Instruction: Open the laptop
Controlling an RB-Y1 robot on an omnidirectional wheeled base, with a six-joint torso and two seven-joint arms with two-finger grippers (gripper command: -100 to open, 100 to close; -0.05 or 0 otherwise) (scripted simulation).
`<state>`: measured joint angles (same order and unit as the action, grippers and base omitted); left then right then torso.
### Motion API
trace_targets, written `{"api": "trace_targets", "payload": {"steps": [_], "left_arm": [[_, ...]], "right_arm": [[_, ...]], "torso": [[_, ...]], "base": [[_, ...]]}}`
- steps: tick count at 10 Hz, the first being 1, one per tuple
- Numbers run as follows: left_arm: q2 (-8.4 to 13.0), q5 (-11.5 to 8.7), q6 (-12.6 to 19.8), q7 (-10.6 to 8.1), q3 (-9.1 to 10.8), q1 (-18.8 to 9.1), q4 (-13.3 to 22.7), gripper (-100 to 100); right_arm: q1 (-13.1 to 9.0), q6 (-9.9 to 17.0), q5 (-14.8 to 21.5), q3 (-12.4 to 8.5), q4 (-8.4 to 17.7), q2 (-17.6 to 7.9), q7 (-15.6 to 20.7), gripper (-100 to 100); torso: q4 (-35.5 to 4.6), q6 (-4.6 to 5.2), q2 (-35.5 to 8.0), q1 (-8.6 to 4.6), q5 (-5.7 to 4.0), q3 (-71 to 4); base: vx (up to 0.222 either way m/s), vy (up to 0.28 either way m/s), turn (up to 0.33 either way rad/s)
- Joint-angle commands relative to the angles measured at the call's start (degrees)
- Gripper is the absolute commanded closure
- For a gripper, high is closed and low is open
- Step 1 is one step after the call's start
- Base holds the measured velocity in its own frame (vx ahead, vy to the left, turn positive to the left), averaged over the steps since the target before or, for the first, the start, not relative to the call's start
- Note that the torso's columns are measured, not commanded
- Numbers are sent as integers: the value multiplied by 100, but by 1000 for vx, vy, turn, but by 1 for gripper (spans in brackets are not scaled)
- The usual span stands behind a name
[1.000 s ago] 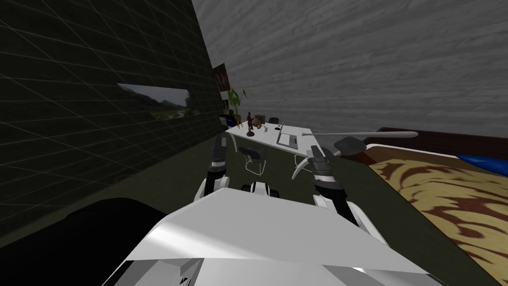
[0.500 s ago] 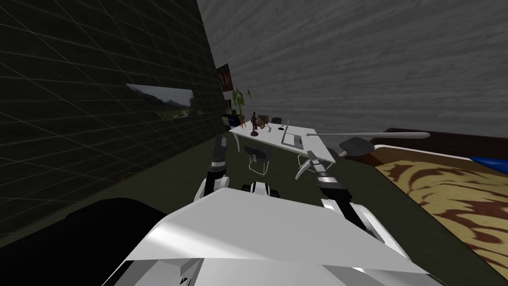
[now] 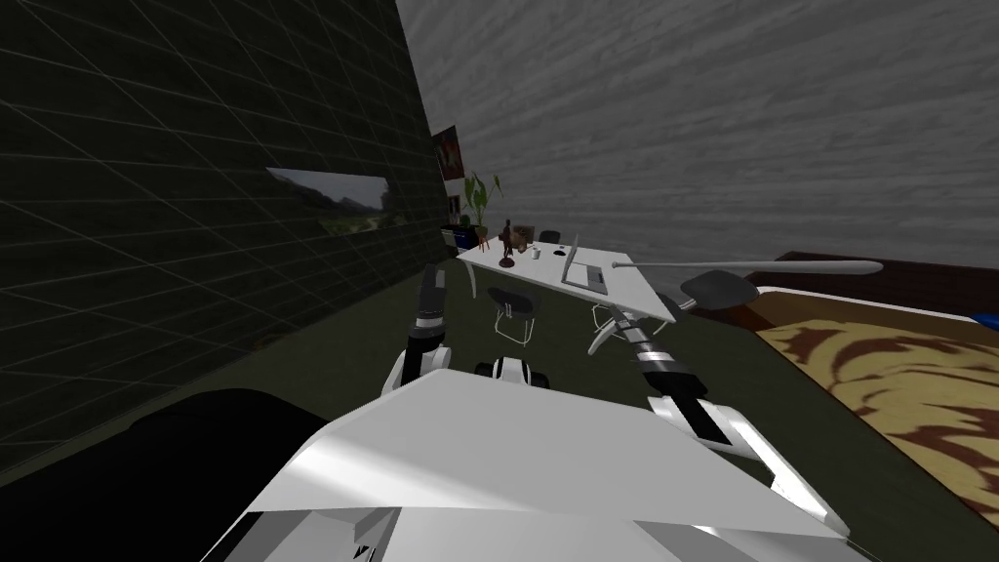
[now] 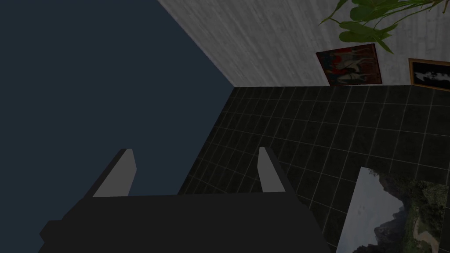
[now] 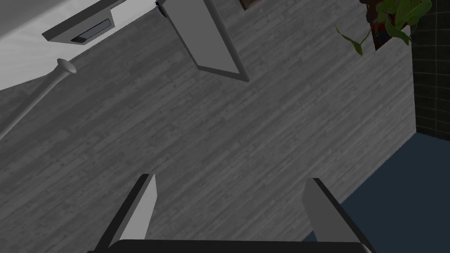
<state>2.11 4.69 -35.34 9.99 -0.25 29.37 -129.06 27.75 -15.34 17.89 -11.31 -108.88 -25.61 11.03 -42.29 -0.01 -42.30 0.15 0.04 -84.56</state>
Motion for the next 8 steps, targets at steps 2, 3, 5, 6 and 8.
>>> {"api": "trace_targets", "payload": {"steps": [2, 3, 5, 6, 8], "left_arm": [[0, 0, 0, 0, 0, 0, 0, 0], [0, 0, 0, 0, 0, 0, 0, 0], [0, 0, 0, 0, 0, 1, 0, 0], [0, 0, 0, 0, 0, 1, 0, 0], [1, 0, 0, 0, 1, 1, 0, 0]], "right_arm": [[-64, 488, 319, -260, 456, -434, 486, -100], [-64, 488, 319, -260, 565, -434, 496, -100], [-160, 778, 518, -465, 953, -777, 851, -100], [-160, 778, 518, -465, 1057, -791, 851, -100], [-218, 911, 605, -562, 1300, -969, 1026, -100]], "torso": [[2, 0, 5, -5, -2, -3], [1, -1, 2, -5, -1, -2], [2, -1, 9, -28, -8, -5], [5, -1, 18, -11, -3, -11], [-3, 3, -13, -39, -11, 8]], "base": [[3, 160, 91], [2, 123, 36], [53, 130, 107], [44, 110, 53], [7, 46, 50]]}}
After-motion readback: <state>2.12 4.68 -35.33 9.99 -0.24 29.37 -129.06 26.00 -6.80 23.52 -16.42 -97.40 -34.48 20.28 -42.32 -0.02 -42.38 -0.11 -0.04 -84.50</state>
